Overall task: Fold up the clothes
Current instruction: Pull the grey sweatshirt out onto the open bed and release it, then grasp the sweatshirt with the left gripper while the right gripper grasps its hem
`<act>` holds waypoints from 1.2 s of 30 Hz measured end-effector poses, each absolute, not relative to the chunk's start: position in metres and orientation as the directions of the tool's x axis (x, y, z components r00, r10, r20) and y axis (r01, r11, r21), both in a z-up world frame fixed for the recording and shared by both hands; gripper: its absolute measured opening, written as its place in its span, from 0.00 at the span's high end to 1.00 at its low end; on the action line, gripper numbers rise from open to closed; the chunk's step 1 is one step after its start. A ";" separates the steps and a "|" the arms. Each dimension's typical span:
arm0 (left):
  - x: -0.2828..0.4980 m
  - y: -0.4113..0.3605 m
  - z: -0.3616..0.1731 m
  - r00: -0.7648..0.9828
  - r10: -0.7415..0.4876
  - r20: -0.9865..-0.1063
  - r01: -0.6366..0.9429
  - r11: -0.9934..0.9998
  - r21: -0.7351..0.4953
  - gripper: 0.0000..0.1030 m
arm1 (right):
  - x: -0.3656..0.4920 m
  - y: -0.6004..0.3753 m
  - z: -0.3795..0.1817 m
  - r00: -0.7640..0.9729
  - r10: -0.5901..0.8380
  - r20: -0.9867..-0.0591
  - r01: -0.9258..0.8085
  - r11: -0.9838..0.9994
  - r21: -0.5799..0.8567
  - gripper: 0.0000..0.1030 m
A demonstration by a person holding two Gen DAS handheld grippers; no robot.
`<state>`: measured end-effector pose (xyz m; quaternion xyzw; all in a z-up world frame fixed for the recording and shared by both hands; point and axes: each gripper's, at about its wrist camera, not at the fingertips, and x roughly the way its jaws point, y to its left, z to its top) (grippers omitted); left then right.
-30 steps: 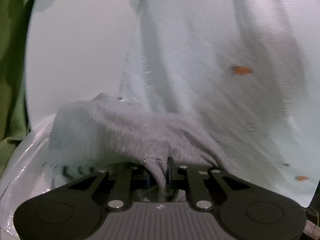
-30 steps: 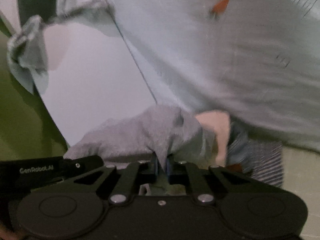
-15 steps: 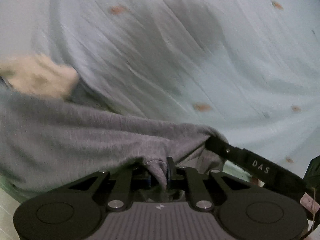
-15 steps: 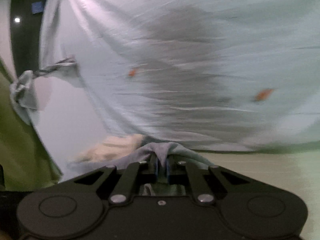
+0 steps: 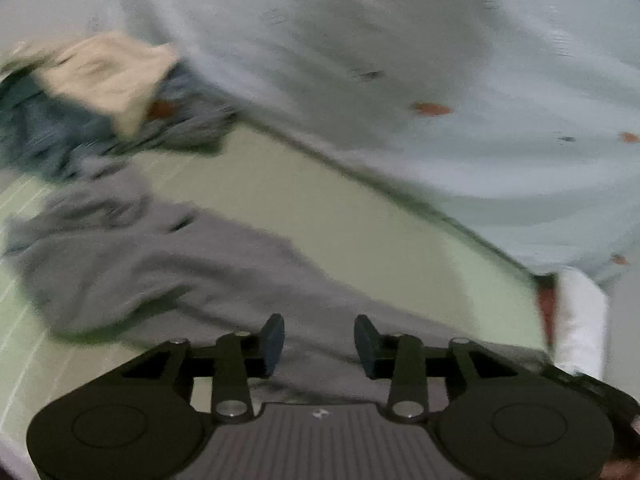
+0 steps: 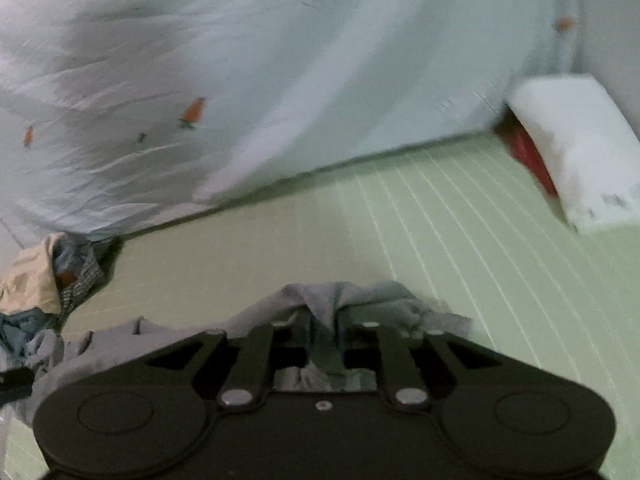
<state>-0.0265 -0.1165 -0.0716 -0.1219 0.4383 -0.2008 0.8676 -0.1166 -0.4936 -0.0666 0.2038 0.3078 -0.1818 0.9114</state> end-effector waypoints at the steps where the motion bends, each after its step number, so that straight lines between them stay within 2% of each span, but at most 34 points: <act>1: -0.024 -0.110 -0.076 0.533 -0.435 -0.726 0.207 0.899 -0.386 0.53 | -0.121 -0.493 -0.067 0.748 -0.210 -0.630 0.462 0.847 0.265 0.66; 3: -0.019 -0.095 -0.084 0.529 -0.395 -0.751 0.138 0.913 -0.384 0.48 | -0.128 -0.493 -0.066 0.754 -0.220 -0.620 0.465 0.845 0.266 0.59; 6: -0.014 -0.079 -0.092 0.541 -0.335 -0.771 0.057 0.930 -0.364 0.28 | -0.127 -0.489 -0.061 0.746 -0.221 -0.628 0.473 0.839 0.267 0.51; 10: -0.010 -0.064 -0.100 0.559 -0.276 -0.782 0.004 0.944 -0.329 0.22 | -0.125 -0.486 -0.063 0.745 -0.187 -0.641 0.455 0.844 0.283 0.44; 17: 0.007 -0.047 -0.111 0.551 -0.213 -0.807 -0.079 0.949 -0.305 0.20 | -0.101 -0.478 -0.074 0.718 -0.159 -0.678 0.429 0.868 0.251 0.24; 21: 0.023 -0.040 -0.119 0.535 -0.184 -0.825 -0.120 0.950 -0.290 0.20 | -0.086 -0.479 -0.082 0.680 -0.200 -0.705 0.452 0.872 0.188 0.24; 30: 0.082 -0.049 -0.116 0.600 -0.137 -0.788 -0.109 0.962 -0.251 0.20 | -0.031 -0.522 -0.106 0.597 -0.279 -0.752 0.560 0.816 0.141 0.21; 36: 0.123 -0.052 -0.138 0.499 -0.011 -0.867 -0.162 0.981 -0.106 0.20 | 0.003 -0.552 -0.136 0.478 -0.276 -0.834 0.632 0.767 0.108 0.21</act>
